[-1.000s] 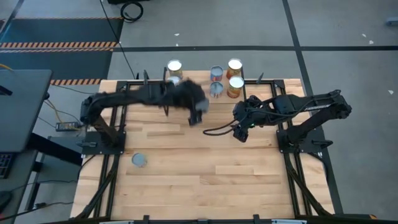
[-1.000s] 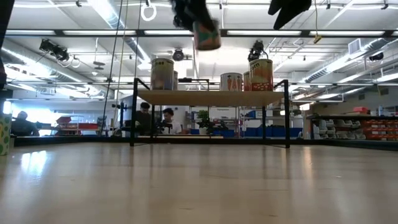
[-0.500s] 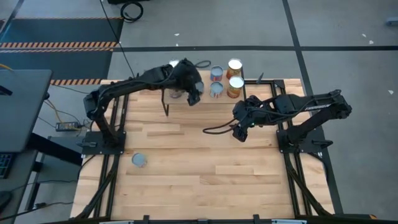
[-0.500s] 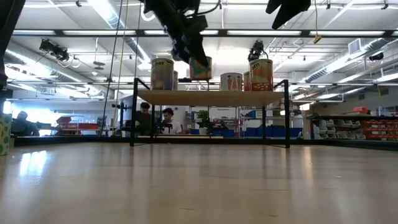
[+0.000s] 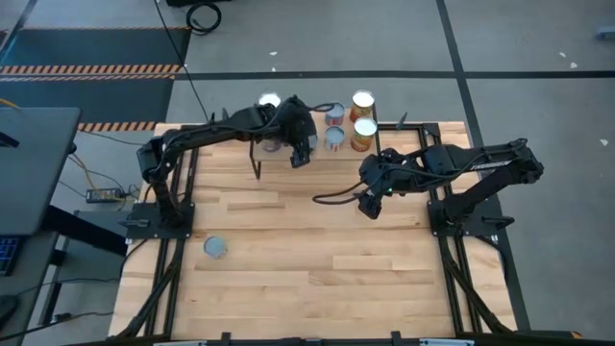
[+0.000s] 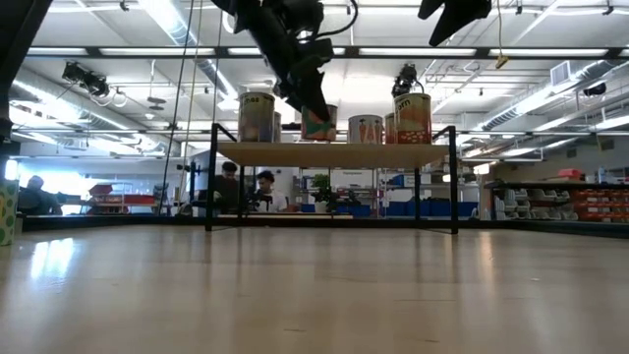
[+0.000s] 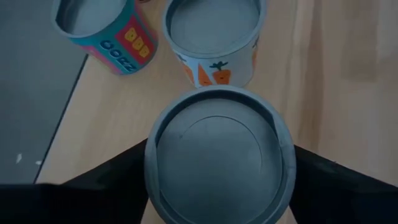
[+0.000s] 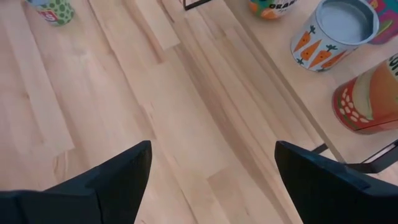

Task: Pick and place cans onto a shelf
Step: Put the canned oranges on the shelf, then put the canned green peas on the shelf

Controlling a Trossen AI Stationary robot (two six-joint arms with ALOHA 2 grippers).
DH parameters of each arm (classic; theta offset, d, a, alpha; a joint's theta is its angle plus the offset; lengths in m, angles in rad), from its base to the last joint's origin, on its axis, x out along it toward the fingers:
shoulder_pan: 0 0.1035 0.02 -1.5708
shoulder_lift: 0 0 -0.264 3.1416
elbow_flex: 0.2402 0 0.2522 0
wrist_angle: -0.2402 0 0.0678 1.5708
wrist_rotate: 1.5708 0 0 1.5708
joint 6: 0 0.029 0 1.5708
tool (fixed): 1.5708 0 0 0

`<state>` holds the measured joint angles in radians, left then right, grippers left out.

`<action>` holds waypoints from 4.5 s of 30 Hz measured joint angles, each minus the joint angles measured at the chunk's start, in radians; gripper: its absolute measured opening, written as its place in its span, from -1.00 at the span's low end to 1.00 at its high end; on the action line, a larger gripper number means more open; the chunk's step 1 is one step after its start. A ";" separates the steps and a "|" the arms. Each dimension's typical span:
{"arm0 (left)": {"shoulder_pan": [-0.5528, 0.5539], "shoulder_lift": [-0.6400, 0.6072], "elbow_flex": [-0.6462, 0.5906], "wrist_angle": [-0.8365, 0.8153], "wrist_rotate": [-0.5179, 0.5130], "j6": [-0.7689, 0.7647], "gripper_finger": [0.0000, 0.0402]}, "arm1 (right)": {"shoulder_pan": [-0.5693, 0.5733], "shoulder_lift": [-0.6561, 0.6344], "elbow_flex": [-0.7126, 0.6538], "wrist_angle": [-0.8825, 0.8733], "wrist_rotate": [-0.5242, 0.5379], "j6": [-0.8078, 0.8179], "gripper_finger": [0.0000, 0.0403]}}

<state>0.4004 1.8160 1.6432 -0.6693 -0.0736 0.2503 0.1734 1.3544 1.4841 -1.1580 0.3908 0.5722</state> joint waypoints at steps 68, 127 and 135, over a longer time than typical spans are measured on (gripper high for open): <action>-0.909 -0.531 -0.295 -0.590 -0.083 -1.042 0.92 | 0.008 0.000 0.000 0.149 0.037 -0.052 0.73; -0.477 -0.444 -0.237 -0.617 -0.040 -0.667 0.43 | -0.072 -0.001 0.090 0.146 -0.001 -0.203 0.73; -0.271 -0.150 0.217 -0.694 -0.078 -0.431 0.43 | -0.156 -0.006 0.090 0.091 -0.053 -0.280 0.73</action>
<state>0.1295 1.6657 1.8599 -1.3635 -0.1513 -0.1807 0.0176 1.3483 1.5742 -1.0672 0.3383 0.2923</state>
